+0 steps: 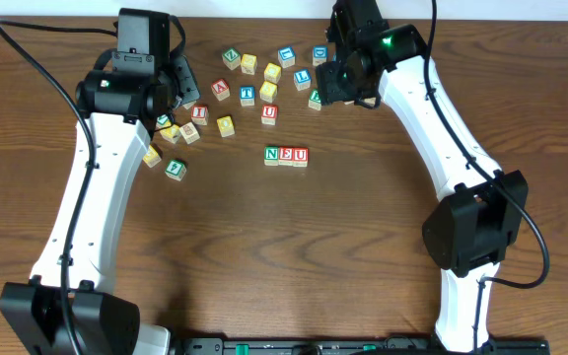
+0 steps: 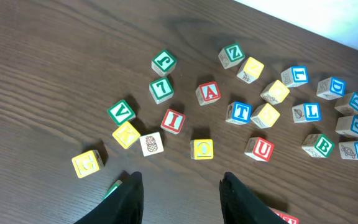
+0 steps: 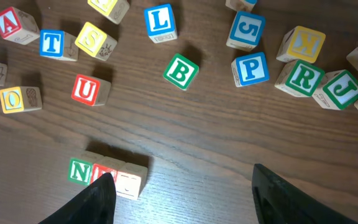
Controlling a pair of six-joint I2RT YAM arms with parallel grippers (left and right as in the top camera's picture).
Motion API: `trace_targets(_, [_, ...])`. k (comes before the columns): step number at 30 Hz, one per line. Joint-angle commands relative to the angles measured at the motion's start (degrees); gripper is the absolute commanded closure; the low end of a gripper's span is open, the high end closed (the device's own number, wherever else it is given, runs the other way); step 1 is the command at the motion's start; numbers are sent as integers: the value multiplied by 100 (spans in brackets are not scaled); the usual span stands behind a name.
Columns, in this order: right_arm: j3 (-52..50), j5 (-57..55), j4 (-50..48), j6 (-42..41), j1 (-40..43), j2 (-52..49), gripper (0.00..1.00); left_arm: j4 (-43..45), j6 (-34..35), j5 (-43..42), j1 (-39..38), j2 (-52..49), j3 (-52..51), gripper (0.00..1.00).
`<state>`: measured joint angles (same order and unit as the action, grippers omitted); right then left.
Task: Spell out NEURIPS
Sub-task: 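Hover the right gripper over the blocks, searching for the green R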
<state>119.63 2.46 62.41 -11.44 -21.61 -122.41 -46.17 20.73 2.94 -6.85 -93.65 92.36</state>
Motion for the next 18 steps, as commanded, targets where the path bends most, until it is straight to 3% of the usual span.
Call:
trace_targets(1, [162, -103, -76, 81, -17, 101, 35, 2, -76, 9, 9, -68, -42, 60])
trace_targets(18, [232, -387, -649, -79, 79, 72, 36, 66, -76, 9, 9, -70, -42, 60])
